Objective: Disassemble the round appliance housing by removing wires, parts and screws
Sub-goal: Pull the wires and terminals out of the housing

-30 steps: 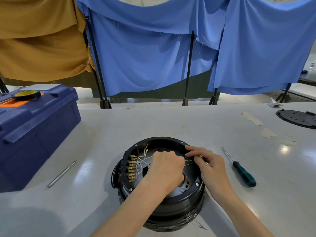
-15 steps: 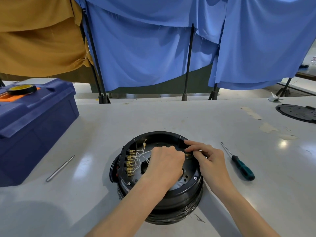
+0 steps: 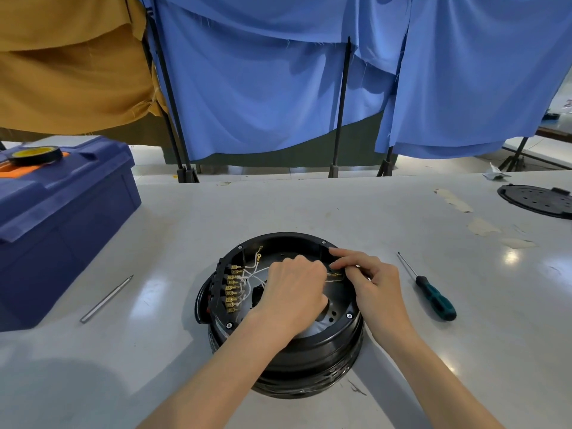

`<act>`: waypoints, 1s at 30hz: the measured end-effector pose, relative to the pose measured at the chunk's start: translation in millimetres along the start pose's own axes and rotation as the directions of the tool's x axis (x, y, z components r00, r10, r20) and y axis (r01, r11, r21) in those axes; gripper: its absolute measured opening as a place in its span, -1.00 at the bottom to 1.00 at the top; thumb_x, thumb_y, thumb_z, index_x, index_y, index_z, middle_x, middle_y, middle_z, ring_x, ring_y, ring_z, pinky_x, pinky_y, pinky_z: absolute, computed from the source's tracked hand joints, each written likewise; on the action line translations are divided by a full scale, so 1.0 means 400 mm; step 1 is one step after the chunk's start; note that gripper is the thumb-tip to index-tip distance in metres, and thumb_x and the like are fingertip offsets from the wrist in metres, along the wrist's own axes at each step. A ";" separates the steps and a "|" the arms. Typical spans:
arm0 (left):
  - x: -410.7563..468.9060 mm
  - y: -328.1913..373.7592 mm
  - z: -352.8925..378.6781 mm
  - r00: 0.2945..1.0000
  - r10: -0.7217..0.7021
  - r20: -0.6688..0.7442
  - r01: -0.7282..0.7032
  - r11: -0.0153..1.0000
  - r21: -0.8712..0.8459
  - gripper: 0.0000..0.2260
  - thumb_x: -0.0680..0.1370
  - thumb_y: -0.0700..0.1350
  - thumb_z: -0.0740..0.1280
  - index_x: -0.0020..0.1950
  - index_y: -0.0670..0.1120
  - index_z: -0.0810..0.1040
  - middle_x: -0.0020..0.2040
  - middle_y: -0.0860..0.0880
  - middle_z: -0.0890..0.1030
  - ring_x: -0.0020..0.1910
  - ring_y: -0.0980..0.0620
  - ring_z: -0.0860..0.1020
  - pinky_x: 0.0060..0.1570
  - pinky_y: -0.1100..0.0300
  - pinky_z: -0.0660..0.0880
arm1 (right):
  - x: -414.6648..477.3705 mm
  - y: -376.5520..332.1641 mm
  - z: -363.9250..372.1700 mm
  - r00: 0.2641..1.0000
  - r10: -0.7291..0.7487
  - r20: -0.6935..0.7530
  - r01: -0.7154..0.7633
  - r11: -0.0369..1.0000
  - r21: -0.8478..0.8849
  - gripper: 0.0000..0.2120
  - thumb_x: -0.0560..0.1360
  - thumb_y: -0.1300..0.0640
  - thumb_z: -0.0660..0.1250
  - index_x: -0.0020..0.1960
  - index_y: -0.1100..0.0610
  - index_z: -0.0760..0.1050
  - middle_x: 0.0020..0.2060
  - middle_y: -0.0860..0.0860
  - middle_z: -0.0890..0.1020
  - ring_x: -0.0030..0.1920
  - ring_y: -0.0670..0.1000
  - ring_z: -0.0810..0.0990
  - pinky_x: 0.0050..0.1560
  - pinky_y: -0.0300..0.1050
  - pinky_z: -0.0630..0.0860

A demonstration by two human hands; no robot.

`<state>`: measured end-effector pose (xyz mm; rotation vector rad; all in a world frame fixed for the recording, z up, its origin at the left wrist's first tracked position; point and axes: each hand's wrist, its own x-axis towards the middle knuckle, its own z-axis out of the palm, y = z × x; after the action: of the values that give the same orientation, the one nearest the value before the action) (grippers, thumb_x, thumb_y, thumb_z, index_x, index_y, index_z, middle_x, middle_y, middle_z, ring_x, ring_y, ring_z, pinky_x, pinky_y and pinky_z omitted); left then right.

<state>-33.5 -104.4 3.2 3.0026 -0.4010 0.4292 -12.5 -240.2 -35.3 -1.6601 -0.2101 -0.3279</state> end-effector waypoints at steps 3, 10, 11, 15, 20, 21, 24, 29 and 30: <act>0.008 0.000 0.011 1.000 0.005 -0.013 -0.005 0.999 -0.032 -0.81 0.57 -0.03 0.24 0.11 -0.02 0.58 0.02 -0.05 0.61 0.01 -0.10 0.57 -0.18 0.11 0.30 | 0.000 -0.002 0.002 1.000 0.010 -0.001 -0.010 1.000 0.007 -0.58 0.51 0.41 0.19 -0.28 0.02 0.67 -0.01 -0.19 0.69 0.15 0.02 0.57 0.14 0.15 0.53; 0.016 0.025 -0.003 0.999 0.038 0.014 -0.039 0.999 0.015 -0.82 0.56 -0.14 0.23 0.11 -0.11 0.54 0.02 -0.14 0.58 -0.02 -0.16 0.56 -0.22 0.10 0.24 | 0.001 -0.004 0.001 1.000 0.021 0.001 -0.021 1.000 0.014 -0.61 0.49 0.43 0.19 -0.26 0.08 0.67 -0.01 -0.18 0.69 0.14 0.02 0.57 0.17 0.13 0.52; 0.018 0.029 -0.005 0.999 0.034 0.022 -0.035 0.999 0.021 -0.81 0.56 -0.14 0.22 0.13 -0.12 0.53 0.03 -0.15 0.57 -0.01 -0.17 0.55 -0.21 0.10 0.24 | 0.002 -0.004 0.001 1.000 0.023 -0.002 -0.023 1.000 0.013 -0.61 0.49 0.43 0.19 -0.26 0.08 0.67 -0.01 -0.18 0.69 0.14 0.02 0.57 0.17 0.12 0.52; 0.024 0.029 -0.007 0.999 0.012 0.036 -0.013 0.999 0.041 -0.78 0.56 -0.15 0.21 0.17 -0.12 0.52 0.07 -0.15 0.54 0.03 -0.18 0.52 -0.15 0.09 0.25 | 0.003 -0.004 -0.001 1.000 0.016 0.002 -0.016 1.000 0.005 -0.61 0.48 0.44 0.19 -0.27 0.08 0.67 -0.02 -0.17 0.70 0.13 -0.01 0.58 0.16 0.05 0.53; 0.024 0.026 -0.011 0.998 0.006 0.057 -0.009 0.998 0.060 -0.79 0.52 -0.16 0.22 0.12 -0.13 0.53 0.05 -0.15 0.54 0.00 -0.18 0.51 -0.15 0.08 0.24 | 0.005 -0.002 -0.004 1.000 0.013 0.008 -0.013 1.000 -0.004 -0.63 0.48 0.42 0.21 -0.26 0.09 0.68 -0.02 -0.18 0.70 0.10 -0.03 0.60 0.13 0.05 0.56; 0.025 0.025 -0.011 0.998 0.003 0.060 -0.006 0.998 0.059 -0.79 0.53 -0.15 0.22 0.12 -0.13 0.53 0.04 -0.15 0.53 0.00 -0.18 0.51 -0.15 0.08 0.24 | 0.004 -0.001 -0.004 1.000 0.011 0.008 -0.011 1.000 -0.005 -0.63 0.49 0.42 0.21 -0.26 0.09 0.68 -0.02 -0.18 0.70 0.11 -0.03 0.60 0.13 0.06 0.56; 0.027 0.022 -0.007 0.998 -0.007 0.065 0.004 0.999 0.050 -0.78 0.52 -0.15 0.22 0.13 -0.12 0.54 0.05 -0.15 0.53 0.02 -0.18 0.52 -0.15 0.08 0.25 | 0.004 0.002 -0.006 1.000 0.007 0.007 -0.007 1.000 -0.004 -0.62 0.48 0.42 0.20 -0.26 0.08 0.68 -0.01 -0.18 0.70 0.14 0.00 0.59 0.15 0.10 0.54; 0.020 -0.002 0.001 0.998 -0.042 0.049 0.047 0.993 -0.110 -0.82 0.52 -0.15 0.22 0.05 -0.08 0.57 -0.11 -0.06 0.48 -0.01 -0.15 0.52 -0.19 0.10 0.27 | 0.006 0.005 -0.004 1.000 0.005 -0.002 -0.005 1.000 0.009 -0.61 0.48 0.42 0.21 -0.28 0.06 0.68 -0.02 -0.15 0.70 0.12 0.01 0.60 0.14 0.13 0.54; 0.017 -0.006 0.003 0.998 -0.047 0.042 0.053 0.987 -0.155 -0.83 0.52 -0.14 0.23 0.03 -0.06 0.59 -0.11 -0.05 0.50 -0.02 -0.13 0.53 -0.19 0.11 0.30 | 0.006 0.005 -0.004 1.000 0.006 0.000 -0.006 1.000 0.011 -0.61 0.48 0.42 0.20 -0.28 0.07 0.68 -0.02 -0.16 0.70 0.12 0.01 0.59 0.14 0.12 0.55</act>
<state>-26.4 -103.7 3.9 2.8655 -0.3446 0.3212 -9.8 -242.0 -36.1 -1.6499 -0.2062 -0.3221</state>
